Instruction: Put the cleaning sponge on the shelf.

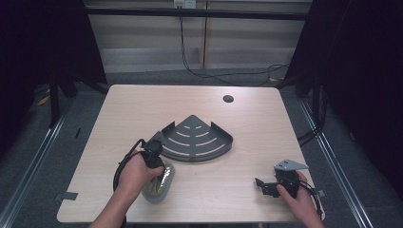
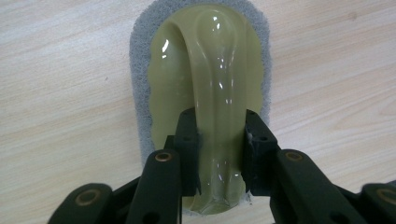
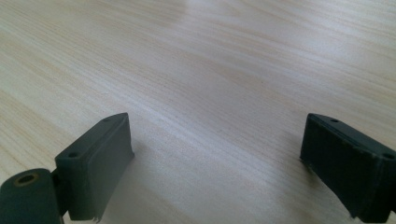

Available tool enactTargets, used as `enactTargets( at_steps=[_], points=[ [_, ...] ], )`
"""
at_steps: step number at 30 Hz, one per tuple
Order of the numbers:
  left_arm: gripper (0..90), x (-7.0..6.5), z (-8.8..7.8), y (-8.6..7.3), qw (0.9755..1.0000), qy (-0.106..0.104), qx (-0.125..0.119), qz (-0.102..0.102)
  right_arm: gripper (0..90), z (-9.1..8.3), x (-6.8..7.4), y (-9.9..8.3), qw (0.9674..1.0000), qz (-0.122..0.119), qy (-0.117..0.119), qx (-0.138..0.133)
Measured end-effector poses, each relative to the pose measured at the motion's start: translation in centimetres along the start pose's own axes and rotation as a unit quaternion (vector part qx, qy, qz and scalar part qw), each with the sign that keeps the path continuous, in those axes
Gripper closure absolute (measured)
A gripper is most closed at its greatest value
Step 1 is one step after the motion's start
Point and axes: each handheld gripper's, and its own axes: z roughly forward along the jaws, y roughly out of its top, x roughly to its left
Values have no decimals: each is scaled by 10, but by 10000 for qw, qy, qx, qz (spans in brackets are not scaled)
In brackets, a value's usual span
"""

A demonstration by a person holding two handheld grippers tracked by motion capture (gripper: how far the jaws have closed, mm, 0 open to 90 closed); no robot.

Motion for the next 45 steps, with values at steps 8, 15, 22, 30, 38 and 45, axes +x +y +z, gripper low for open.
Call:
enactTargets(
  at_steps=[8, 15, 22, 30, 38, 45],
  points=[
    [717, 6, -13, -2, 10000, -30, -44, 35, 85, 0, 0, 0, 10000, -4, -2, 1],
    [717, 11, -26, -3, 9999, -31, -111, -52, 86, 0, 0, 0, 10000, -3, -2, 1],
    [717, 15, -38, -3, 9999, -73, -112, -35, 86, 0, 0, 0, 10000, -3, -2, 1],
    [717, 17, -51, -1, 9998, -117, -152, -22, 85, 0, 0, 0, 10000, 11, -4, -4],
    [718, 16, -63, 5, 9997, -143, -157, 89, 85, 0, 0, 0, 10000, -18, 0, -19],
    [717, 12, -74, 11, 9995, -113, -215, 223, 86, 0, 0, 0, 10000, -6, -1, -14]
  ],
)
